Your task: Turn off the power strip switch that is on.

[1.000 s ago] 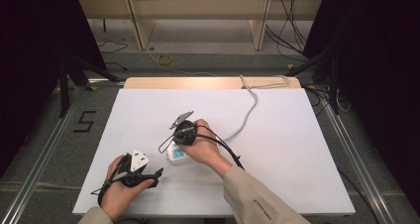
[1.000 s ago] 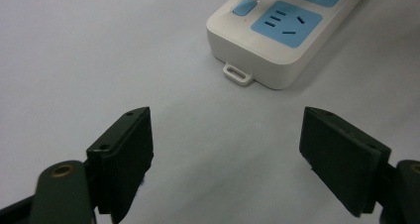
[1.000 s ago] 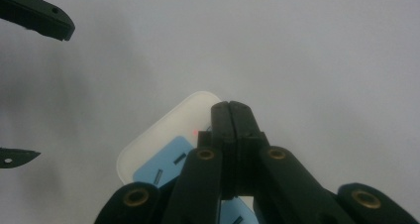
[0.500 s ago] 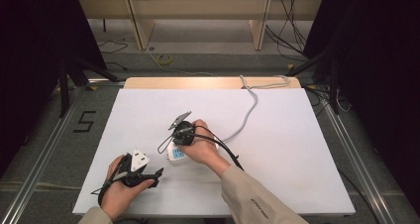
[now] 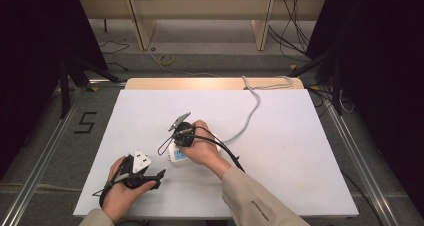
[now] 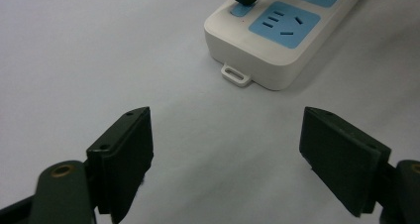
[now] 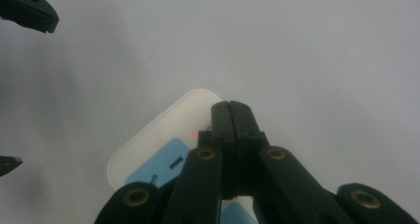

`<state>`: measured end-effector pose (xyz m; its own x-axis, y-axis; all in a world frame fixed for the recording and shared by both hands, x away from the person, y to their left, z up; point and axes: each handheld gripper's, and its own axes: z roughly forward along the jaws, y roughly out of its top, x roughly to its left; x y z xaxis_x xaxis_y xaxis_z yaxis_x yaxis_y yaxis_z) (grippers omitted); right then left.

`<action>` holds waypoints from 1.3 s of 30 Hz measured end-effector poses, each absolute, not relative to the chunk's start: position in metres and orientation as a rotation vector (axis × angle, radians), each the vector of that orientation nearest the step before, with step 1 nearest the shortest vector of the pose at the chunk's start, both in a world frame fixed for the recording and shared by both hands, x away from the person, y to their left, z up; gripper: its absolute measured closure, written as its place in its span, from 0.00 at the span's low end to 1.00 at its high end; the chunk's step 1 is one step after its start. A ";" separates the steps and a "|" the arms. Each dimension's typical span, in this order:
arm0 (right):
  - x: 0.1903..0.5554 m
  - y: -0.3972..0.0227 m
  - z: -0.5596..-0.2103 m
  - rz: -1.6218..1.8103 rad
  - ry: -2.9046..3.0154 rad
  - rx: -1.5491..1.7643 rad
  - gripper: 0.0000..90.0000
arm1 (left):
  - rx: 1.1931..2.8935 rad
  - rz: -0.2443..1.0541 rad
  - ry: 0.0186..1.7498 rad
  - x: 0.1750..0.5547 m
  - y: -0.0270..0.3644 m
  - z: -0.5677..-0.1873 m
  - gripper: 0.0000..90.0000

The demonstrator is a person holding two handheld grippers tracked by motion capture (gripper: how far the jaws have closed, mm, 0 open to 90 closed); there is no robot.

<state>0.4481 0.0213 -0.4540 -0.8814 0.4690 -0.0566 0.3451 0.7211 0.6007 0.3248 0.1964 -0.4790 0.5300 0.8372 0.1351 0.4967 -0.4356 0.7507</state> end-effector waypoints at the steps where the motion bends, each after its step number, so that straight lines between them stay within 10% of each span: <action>1: 0.448 0.021 -0.454 0.886 2.721 0.649 1.00 | 2.113 0.664 1.075 0.325 0.197 -0.479 0.23; 39: 0.445 0.021 -0.455 0.898 2.691 0.658 1.00 | 2.113 0.660 1.075 0.325 0.196 -0.480 0.23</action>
